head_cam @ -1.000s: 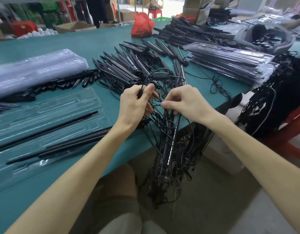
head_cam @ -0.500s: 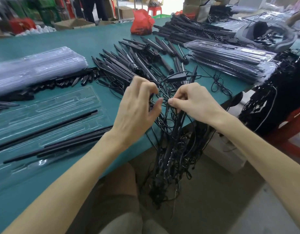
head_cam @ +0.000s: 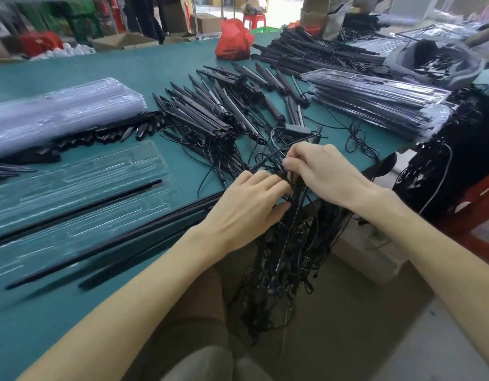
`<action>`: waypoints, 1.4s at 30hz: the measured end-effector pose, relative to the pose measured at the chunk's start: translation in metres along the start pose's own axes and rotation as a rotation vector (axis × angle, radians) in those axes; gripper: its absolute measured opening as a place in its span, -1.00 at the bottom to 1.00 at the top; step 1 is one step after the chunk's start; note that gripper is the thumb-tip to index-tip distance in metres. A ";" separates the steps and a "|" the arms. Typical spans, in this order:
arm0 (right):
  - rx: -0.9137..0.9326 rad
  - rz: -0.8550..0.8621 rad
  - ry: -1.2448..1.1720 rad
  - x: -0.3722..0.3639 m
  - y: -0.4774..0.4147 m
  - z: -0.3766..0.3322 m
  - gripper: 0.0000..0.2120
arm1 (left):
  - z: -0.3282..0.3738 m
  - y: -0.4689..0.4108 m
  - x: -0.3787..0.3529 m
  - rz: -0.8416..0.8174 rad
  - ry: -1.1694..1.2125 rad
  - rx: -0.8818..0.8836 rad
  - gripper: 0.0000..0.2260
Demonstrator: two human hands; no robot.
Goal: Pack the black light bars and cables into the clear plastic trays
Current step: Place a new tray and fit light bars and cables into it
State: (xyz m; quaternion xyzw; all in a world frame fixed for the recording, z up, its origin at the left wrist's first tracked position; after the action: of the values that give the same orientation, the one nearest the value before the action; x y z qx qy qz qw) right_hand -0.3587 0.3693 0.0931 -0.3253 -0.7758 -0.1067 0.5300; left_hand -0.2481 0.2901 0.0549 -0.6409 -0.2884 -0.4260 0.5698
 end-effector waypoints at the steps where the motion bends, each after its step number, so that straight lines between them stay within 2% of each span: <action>1: 0.004 -0.014 0.016 -0.002 0.001 0.000 -0.80 | -0.001 0.001 -0.002 0.001 -0.017 0.009 -0.76; 7: 0.077 -0.024 0.321 0.000 0.001 -0.006 -0.78 | -0.004 0.002 -0.005 -0.058 -0.010 -0.039 -0.70; 14: 0.032 -0.038 0.406 0.008 0.007 0.001 -0.76 | -0.001 0.003 -0.011 -0.067 -0.103 -0.158 -0.48; 17: 0.019 -0.043 0.386 0.010 0.009 0.000 -0.79 | -0.002 0.001 -0.015 -0.093 -0.130 -0.150 -0.47; 22: 0.067 0.063 0.311 0.018 0.006 -0.011 -0.77 | -0.004 -0.001 -0.014 -0.066 -0.069 -0.113 -0.65; 33: 0.143 0.236 0.082 0.029 0.008 -0.020 -0.75 | -0.004 -0.008 -0.008 -0.087 0.035 -0.043 -0.83; 37: 0.138 0.239 0.081 0.028 0.005 -0.021 -0.74 | -0.003 -0.018 -0.003 -0.068 0.036 0.017 -0.70; 42: 0.065 0.094 0.039 0.020 -0.005 -0.012 -0.72 | -0.001 -0.027 -0.012 -0.138 0.126 0.078 -0.75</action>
State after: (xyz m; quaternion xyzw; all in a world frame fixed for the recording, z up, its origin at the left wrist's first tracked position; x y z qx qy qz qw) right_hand -0.3571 0.3667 0.1167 -0.3419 -0.7522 -0.0625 0.5598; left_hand -0.2766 0.2956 0.0573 -0.5686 -0.3117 -0.4922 0.5808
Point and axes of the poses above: each hand's wrist, its own y-axis away from the middle knuckle, its own x-axis out of the back of the hand, z = x × y, the point moved 6 cm from there along -y, towards the middle knuckle, and after that the axes turned 4 degrees about y, right-handed, at the moved point
